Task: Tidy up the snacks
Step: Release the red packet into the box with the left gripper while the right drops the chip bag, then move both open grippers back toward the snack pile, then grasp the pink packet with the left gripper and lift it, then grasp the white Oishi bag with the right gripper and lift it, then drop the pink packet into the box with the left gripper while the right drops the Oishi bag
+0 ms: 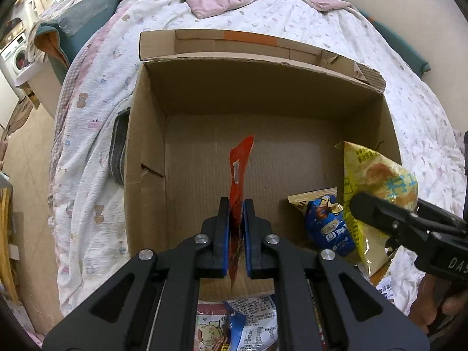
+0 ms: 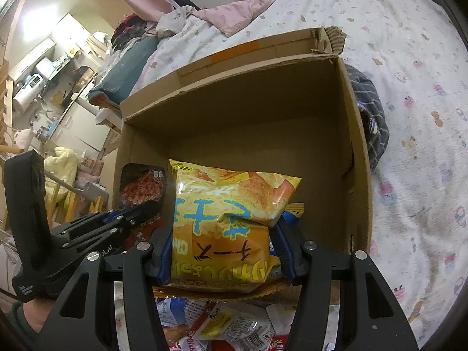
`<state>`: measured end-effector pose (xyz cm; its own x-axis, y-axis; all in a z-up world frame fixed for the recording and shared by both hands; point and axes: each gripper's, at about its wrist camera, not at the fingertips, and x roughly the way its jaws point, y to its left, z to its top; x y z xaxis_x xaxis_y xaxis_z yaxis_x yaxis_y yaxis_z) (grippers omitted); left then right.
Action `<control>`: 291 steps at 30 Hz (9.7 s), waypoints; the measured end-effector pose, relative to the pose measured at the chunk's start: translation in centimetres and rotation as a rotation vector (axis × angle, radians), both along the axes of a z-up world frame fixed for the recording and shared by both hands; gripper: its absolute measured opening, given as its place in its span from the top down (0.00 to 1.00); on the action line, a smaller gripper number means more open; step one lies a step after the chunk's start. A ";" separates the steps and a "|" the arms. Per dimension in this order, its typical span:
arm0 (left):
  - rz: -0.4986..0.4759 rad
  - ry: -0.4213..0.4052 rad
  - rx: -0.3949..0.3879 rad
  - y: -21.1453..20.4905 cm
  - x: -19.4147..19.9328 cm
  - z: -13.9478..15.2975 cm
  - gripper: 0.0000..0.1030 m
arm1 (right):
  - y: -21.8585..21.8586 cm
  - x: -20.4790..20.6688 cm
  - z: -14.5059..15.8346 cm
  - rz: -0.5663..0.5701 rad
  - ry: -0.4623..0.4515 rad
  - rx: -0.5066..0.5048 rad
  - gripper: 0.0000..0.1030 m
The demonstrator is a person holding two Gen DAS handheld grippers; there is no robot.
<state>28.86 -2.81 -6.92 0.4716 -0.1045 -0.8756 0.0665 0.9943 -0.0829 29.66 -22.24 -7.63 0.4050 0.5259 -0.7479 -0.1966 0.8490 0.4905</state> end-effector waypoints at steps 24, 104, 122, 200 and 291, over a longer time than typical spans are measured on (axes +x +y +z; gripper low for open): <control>0.010 -0.061 -0.019 0.3 -0.6 1.3 0.19 | -1.3 -0.2 1.0 -0.048 -0.048 0.040 0.12; 0.289 0.184 -0.078 10.9 -13.7 -3.7 0.24 | -7.8 -14.2 2.0 -0.132 -0.017 0.001 0.12; 0.252 0.430 -0.061 6.5 -12.6 -11.2 0.52 | -6.8 -13.7 1.8 -0.109 -0.014 -0.002 0.12; 0.088 0.291 -0.022 6.7 -17.6 1.0 0.88 | -7.9 -13.9 1.9 -0.136 0.005 0.035 0.12; 0.046 -0.035 0.005 1.2 1.0 0.6 0.83 | -4.4 3.1 0.5 -0.101 -0.042 0.038 0.60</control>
